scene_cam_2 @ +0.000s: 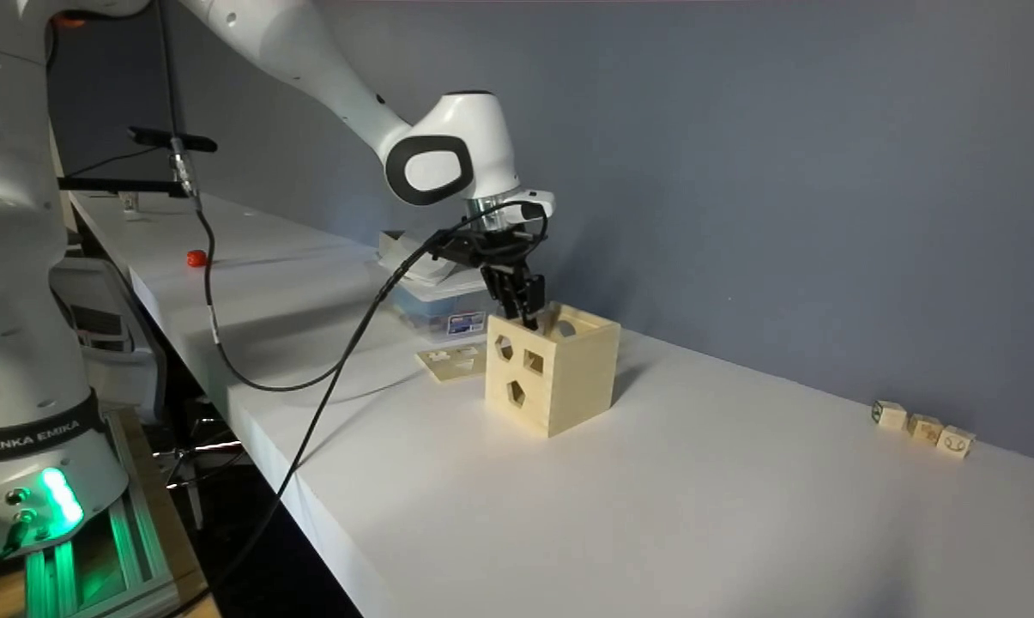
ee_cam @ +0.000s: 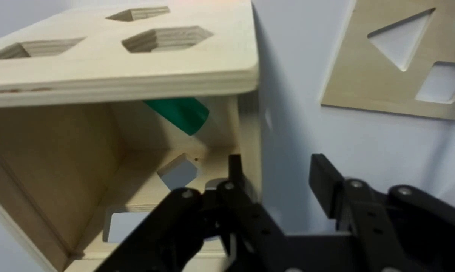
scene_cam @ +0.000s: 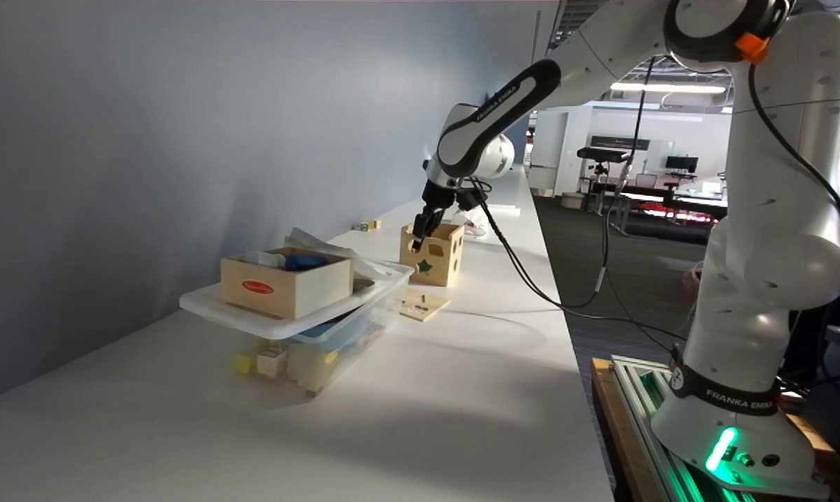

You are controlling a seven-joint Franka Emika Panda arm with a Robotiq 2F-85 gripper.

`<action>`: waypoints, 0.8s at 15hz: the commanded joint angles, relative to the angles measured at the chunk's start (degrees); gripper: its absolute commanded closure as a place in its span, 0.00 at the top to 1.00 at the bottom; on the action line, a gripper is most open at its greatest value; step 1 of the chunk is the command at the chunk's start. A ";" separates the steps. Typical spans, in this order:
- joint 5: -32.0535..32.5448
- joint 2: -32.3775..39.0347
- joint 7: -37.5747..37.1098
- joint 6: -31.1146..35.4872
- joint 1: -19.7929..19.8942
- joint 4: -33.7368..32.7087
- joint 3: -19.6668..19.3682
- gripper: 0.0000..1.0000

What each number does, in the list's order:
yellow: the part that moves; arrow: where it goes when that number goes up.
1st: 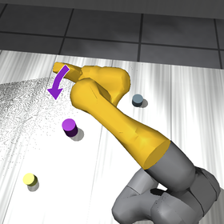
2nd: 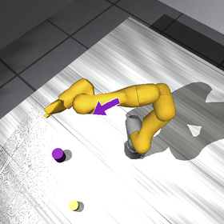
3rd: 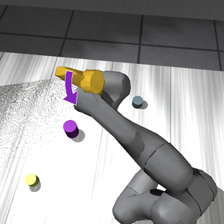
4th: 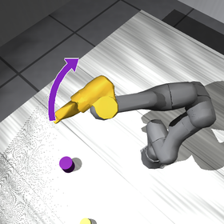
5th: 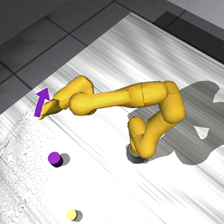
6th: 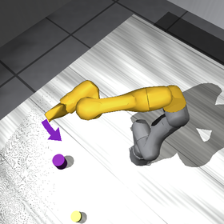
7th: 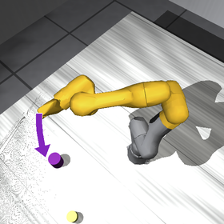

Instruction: Move the wooden cube to the left, put the paper towel on the table and put the spoon in the cube

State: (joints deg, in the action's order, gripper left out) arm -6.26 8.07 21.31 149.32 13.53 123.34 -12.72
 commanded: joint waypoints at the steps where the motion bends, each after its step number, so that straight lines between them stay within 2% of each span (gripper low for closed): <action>1: -1.96 -0.91 0.13 -3.58 1.56 -1.26 0.81 0.18; 4: -0.96 -2.00 -1.42 -5.01 1.47 -1.06 0.63 0.01; 8: 2.54 -5.05 -5.42 -5.52 0.43 0.22 0.16 0.03; 12: 3.98 -7.08 -7.17 -3.85 -1.27 -1.28 1.34 0.03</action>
State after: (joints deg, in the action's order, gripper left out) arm -4.83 4.38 16.97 145.12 13.47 122.39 -12.29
